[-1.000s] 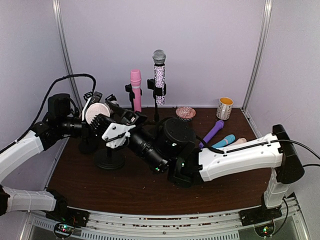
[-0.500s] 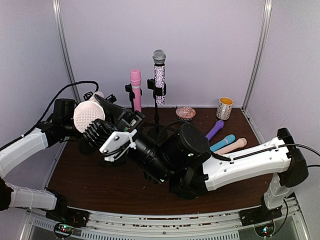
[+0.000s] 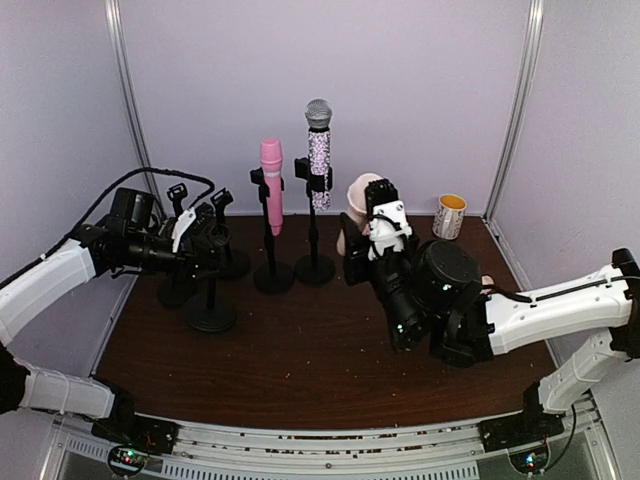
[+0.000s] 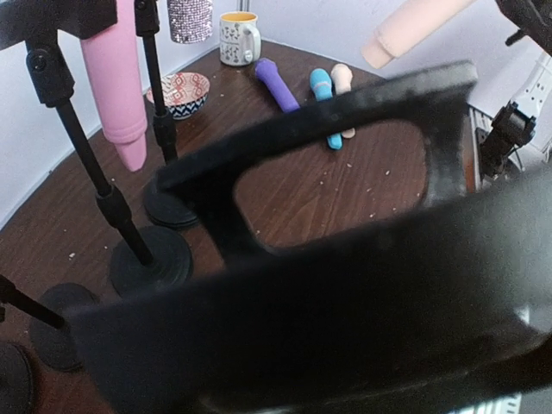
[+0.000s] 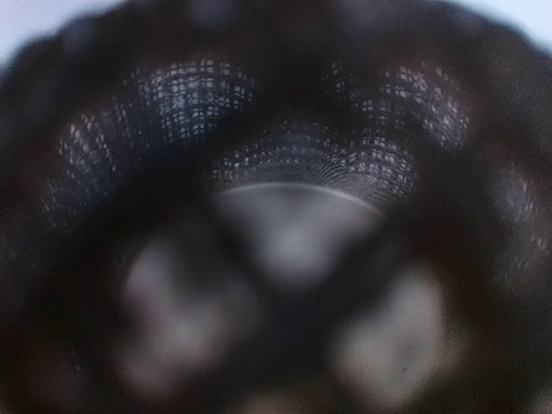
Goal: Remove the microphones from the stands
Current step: Place the microphone stand at the center of the board.
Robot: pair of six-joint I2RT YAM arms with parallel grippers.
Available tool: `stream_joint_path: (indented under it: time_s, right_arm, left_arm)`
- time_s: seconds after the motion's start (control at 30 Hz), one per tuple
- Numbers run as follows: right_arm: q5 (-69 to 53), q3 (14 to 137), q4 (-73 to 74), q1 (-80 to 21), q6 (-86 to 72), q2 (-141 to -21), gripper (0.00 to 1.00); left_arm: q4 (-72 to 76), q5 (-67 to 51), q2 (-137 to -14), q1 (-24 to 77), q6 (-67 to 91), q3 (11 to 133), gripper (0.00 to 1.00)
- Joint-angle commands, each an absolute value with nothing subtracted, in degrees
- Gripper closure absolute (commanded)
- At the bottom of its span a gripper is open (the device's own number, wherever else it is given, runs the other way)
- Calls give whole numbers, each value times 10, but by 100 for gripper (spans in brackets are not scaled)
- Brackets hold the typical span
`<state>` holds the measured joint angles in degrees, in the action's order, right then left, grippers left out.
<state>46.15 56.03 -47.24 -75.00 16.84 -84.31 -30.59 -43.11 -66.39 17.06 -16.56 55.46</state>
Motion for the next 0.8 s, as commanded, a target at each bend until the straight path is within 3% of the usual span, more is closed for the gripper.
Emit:
stream_joint_path:
  time_s: [0.0, 0.13, 0.17, 0.23, 0.27, 0.53, 0.77]
  right_arm:
    - [552, 533, -215, -694, -156, -778, 100]
    - [548, 519, -81, -661, -297, -736, 100]
    - [550, 511, -75, -658, -305, -728, 100]
    - [558, 503, -56, -654, -329, -716, 100]
    - [560, 504, -39, -650, -343, -711, 100]
    - [502, 532, 104, -588, -476, -715, 100]
    - [422, 546, 123, -511, -500, -731, 100]
  left_arm:
    - [-264, -442, -706, 161, -261, 605, 93]
    - [-241, -452, -737, 159, -286, 602, 86]
    - [-231, -449, -741, 159, -288, 595, 81]
    - [-214, -444, -748, 158, -298, 581, 56]
    - [-204, -441, -752, 157, -302, 574, 52]
    - [-188, -458, -805, 119, -324, 579, 50]
    - [-234, -476, -794, 100, -367, 578, 51]
